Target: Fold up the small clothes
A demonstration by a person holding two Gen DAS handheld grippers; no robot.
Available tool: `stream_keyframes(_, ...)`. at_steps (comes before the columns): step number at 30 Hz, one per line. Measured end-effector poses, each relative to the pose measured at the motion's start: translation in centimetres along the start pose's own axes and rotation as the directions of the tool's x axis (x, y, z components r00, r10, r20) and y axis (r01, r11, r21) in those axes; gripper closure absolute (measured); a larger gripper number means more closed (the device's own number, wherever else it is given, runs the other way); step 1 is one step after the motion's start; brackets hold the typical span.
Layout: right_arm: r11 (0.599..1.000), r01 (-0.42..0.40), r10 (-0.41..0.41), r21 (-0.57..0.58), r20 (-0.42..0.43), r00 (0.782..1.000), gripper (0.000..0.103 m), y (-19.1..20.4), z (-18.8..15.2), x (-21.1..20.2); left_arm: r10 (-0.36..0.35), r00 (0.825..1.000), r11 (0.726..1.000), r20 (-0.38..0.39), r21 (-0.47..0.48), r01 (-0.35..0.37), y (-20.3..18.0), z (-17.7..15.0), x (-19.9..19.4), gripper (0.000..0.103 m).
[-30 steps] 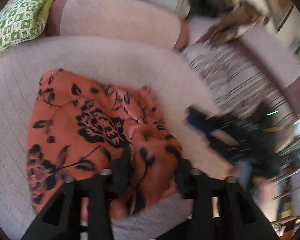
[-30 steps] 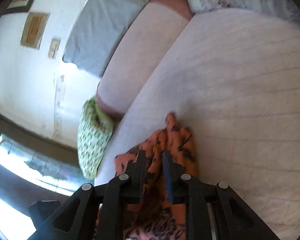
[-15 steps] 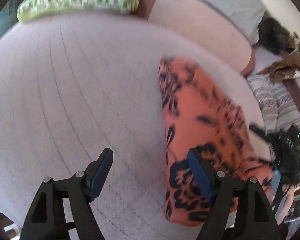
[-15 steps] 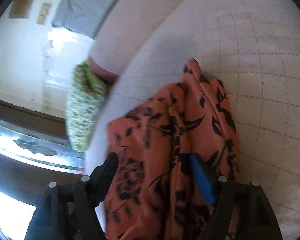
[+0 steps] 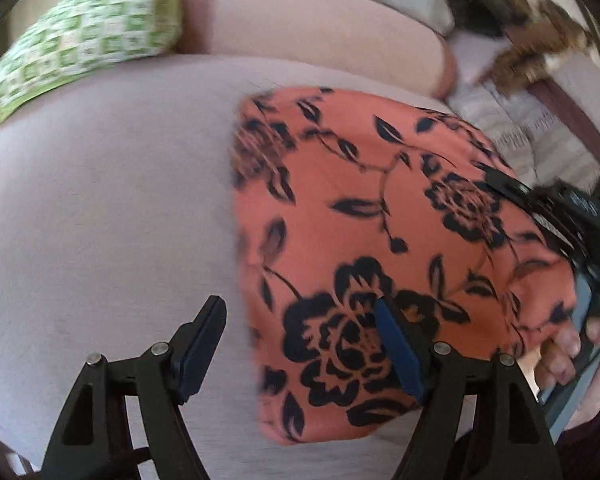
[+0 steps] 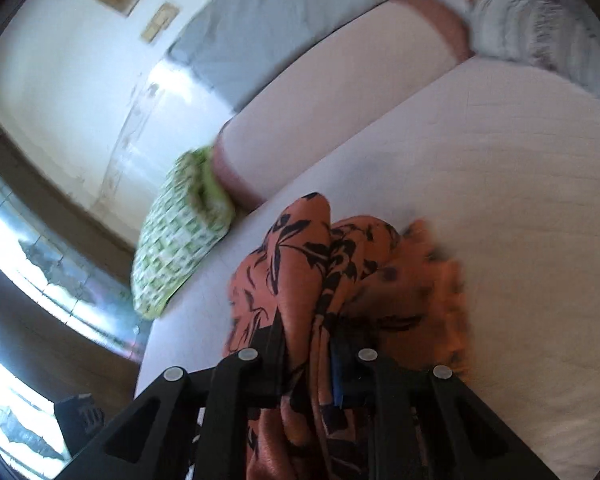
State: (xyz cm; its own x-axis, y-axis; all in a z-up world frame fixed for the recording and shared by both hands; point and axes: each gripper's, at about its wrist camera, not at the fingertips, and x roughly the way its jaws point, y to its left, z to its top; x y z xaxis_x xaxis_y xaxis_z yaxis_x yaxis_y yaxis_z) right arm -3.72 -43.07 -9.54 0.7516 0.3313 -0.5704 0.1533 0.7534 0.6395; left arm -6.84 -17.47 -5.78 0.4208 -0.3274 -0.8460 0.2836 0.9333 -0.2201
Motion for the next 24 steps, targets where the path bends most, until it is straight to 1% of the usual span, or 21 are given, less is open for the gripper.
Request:
stream_keyframes(1, 0.999, 0.018, -0.018, 0.031, -0.01, 1.0, 0.086, -1.0, 0.1, 0.2, 0.014, 1.0, 0.999, -0.017, 0.036, -0.013, -1.2, -0.2, 0.9, 0.026)
stream_keyframes(2, 0.998, 0.037, -0.034, 0.06, -0.046, 0.998, 0.085, -2.2, 0.2, 0.9, 0.048, 0.999, 0.998, -0.023, 0.05, -0.047, -1.7, -0.3, 1.5, 0.026)
stream_keyframes(3, 0.996, 0.043, -0.032, 0.082, -0.124, 0.992, 0.082, -3.4, 0.1, 2.2, 0.079, 0.996, 0.996, -0.033, 0.048, -0.077, -1.8, -0.3, 2.0, 0.026)
stream_keyframes(4, 0.993, 0.053, -0.032, 0.107, -0.194, 0.98, 0.082, -4.5, 0.0, 3.3, 0.069, 0.997, 0.997, -0.039, 0.029, -0.068, -1.4, -0.4, 2.1, 0.026)
stream_keyframes(5, 0.989, 0.07, -0.038, 0.134, -0.23, 0.972, 0.081, -5.2, -0.2, 3.9, 0.046, 0.998, 0.999, -0.043, 0.011, -0.045, -1.1, -0.2, 1.9, 0.026)
stream_keyframes(7, 0.98, 0.045, 0.001, 0.192, -0.23, 0.973, 0.078, -6.0, 0.1, 3.5, 0.016, 0.998, 1.0, -0.06, -0.016, -0.017, -0.3, 0.2, 1.1, 0.026)
stream_keyframes(9, 0.972, 0.024, 0.017, 0.234, -0.169, 0.985, 0.075, -6.2, 1.0, 1.7, 0.034, 0.999, 0.999, -0.013, -0.029, -0.034, 0.9, 1.1, -0.8, 0.026)
stream_keyframes(10, 0.971, 0.015, 0.014, 0.238, -0.117, 0.993, 0.075, -6.2, 1.3, 0.5, 0.045, 0.999, 0.999, 0.014, -0.029, -0.045, 1.1, 1.6, -1.6, 0.026)
stream_keyframes(11, 0.973, 0.017, -0.012, 0.228, -0.024, 1.0, 0.075, -5.9, 1.9, -1.2, 0.061, 0.997, 0.998, 0.043, -0.031, -0.06, 1.4, 2.6, -2.4, 0.026)
stream_keyframes(12, 0.977, 0.031, -0.039, 0.212, 0.036, 0.999, 0.073, -5.8, 2.3, -2.5, 0.077, 0.995, 0.997, 0.067, -0.031, -0.076, 1.7, 3.7, -2.8, 0.026)
stream_keyframes(13, 0.982, 0.045, -0.064, 0.186, 0.098, 0.993, 0.069, -5.2, 2.7, -3.4, 0.095, 0.993, 0.995, 0.077, -0.025, -0.093, 1.9, 4.8, -3.0, 0.026)
stream_keyframes(14, 0.987, 0.033, -0.055, 0.156, 0.139, 0.989, 0.068, -4.6, 3.0, -3.9, 0.134, 0.988, 0.991, 0.081, -0.01, -0.133, 1.9, 6.3, -2.8, 0.026)
stream_keyframes(15, 0.99, -0.006, -0.013, 0.141, 0.136, 0.991, 0.068, -4.3, 3.4, -4.0, 0.16, 0.984, 0.987, 0.084, 0.0, -0.161, 2.6, 7.7, -2.1, 0.026)
stream_keyframes(16, 0.99, -0.06, 0.047, 0.128, 0.106, 0.993, 0.068, -3.7, 3.6, -3.5, 0.192, 0.977, 0.981, 0.088, 0.022, -0.195, 2.5, 9.0, -1.3, 0.026)
stream_keyframes(17, 0.988, -0.098, 0.092, 0.118, 0.058, 0.994, 0.068, -2.9, 3.8, -2.3, 0.216, 0.973, 0.975, 0.081, 0.045, -0.22, 2.4, 10.2, -0.2, 0.026)
stream_keyframes(20, 0.989, -0.113, 0.117, 0.1, -0.035, 0.993, 0.068, -1.1, 3.8, 0.9, 0.251, 0.968, 0.966, 0.019, 0.065, -0.252, 2.4, 13.6, 3.6, 0.026)
stream_keyframes(22, 0.985, -0.122, 0.133, 0.123, -0.079, 0.988, 0.068, -0.6, 3.6, 3.5, 0.263, 0.964, 0.964, -0.026, 0.057, -0.261, 2.5, 14.3, 6.1, 0.026)
stream_keyframes(23, 0.984, -0.104, 0.119, 0.144, -0.099, 0.988, 0.068, -1.0, 3.4, 4.7, 0.273, 0.96, 0.961, -0.053, 0.062, -0.27, 2.5, 14.6, 7.3, 0.026)
stream_keyframes(24, 0.985, -0.054, 0.076, 0.165, -0.134, 0.988, 0.068, -1.8, 3.3, 6.3, 0.281, 0.955, 0.959, -0.091, 0.069, -0.275, 2.6, 14.7, 8.7, 0.026)
